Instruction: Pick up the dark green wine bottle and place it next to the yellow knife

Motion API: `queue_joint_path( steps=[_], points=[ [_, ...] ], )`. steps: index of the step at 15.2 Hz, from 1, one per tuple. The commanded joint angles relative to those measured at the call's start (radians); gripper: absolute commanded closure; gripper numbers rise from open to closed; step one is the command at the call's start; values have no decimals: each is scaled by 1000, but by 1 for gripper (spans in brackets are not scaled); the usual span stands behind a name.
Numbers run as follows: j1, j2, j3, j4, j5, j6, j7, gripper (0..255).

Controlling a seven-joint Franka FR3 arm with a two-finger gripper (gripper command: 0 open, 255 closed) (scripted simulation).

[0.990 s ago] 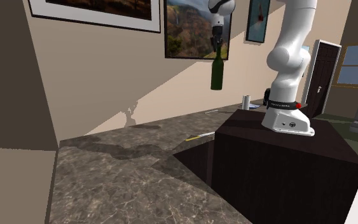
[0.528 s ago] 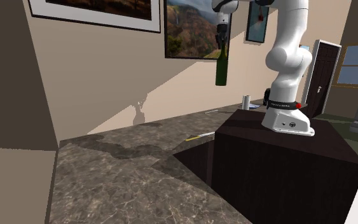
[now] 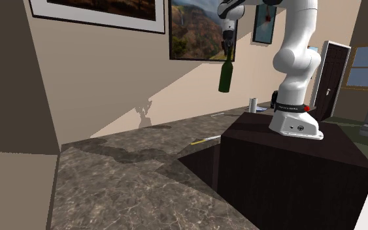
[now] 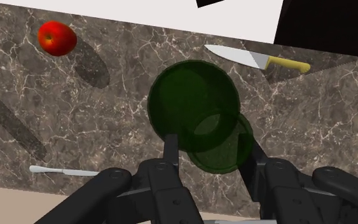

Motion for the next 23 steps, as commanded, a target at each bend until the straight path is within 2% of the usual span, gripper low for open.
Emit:
queue_joint_path(
  steps=[1,23],
  points=[
    [0,-4,0,-32,-1,29,0,255],
    [1,22,1,-296,4,319,0,255]
  ],
)
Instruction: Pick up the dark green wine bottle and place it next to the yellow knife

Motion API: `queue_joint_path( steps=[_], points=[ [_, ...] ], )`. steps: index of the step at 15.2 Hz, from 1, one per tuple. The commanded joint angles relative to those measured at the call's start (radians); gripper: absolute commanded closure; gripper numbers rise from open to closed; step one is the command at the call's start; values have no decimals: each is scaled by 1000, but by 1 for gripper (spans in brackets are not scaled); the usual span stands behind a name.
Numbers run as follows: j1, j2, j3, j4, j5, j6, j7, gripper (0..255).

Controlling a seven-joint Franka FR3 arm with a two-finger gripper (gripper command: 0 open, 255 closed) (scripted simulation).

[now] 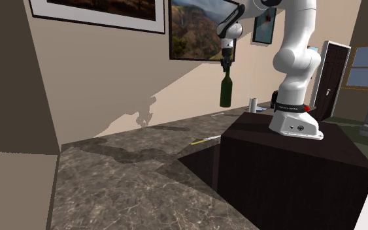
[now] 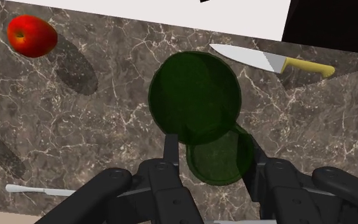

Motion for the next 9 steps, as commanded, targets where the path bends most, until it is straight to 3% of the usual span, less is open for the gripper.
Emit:
queue_joint_path(
  steps=[1,9],
  points=[
    [-1,5,0,-21,1,26,-1,255],
    [-2,41,1,-85,8,126,-5,255]
  ],
)
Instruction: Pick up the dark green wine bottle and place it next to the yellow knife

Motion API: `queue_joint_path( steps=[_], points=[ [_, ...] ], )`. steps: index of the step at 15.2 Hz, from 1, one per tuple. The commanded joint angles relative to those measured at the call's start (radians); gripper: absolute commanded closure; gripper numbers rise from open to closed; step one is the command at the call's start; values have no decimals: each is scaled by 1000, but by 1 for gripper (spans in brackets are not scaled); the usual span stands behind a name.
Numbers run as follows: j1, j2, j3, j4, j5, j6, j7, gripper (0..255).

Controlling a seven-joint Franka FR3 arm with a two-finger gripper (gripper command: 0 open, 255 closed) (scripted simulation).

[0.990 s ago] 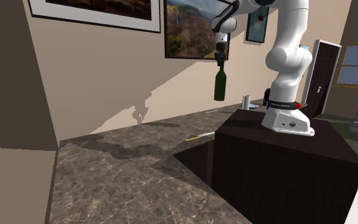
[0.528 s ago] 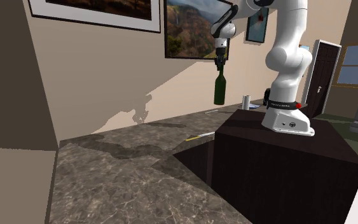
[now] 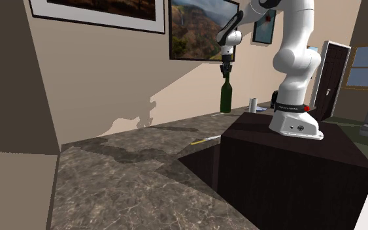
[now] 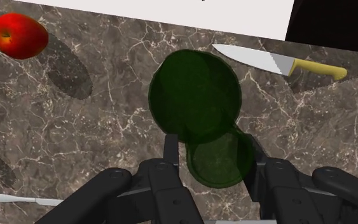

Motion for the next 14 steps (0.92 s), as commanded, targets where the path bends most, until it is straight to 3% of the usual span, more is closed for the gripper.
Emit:
queue_joint_path(
  steps=[1,14],
  points=[
    [0,12,1,-14,3,26,0,255],
    [-4,98,6,-84,22,182,-11,255]
  ],
)
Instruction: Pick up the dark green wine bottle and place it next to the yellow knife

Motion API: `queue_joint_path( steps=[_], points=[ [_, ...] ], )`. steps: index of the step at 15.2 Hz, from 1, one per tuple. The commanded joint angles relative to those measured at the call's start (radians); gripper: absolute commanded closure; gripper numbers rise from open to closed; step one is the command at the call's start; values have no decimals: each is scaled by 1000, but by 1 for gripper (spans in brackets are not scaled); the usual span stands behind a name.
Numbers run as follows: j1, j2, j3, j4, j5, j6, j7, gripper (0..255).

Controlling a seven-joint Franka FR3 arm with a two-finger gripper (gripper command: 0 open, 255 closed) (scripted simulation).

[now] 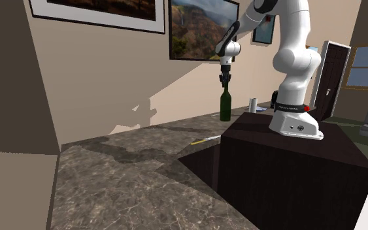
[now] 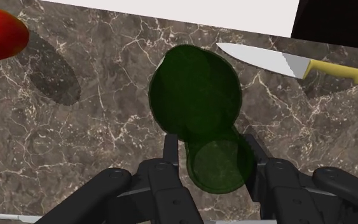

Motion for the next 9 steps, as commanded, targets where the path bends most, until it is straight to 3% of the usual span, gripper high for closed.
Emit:
queue_joint_path(
  steps=[1,9],
  points=[
    [-2,15,1,-10,4,26,-4,255],
    [-7,83,7,-34,20,117,-13,255]
  ],
)
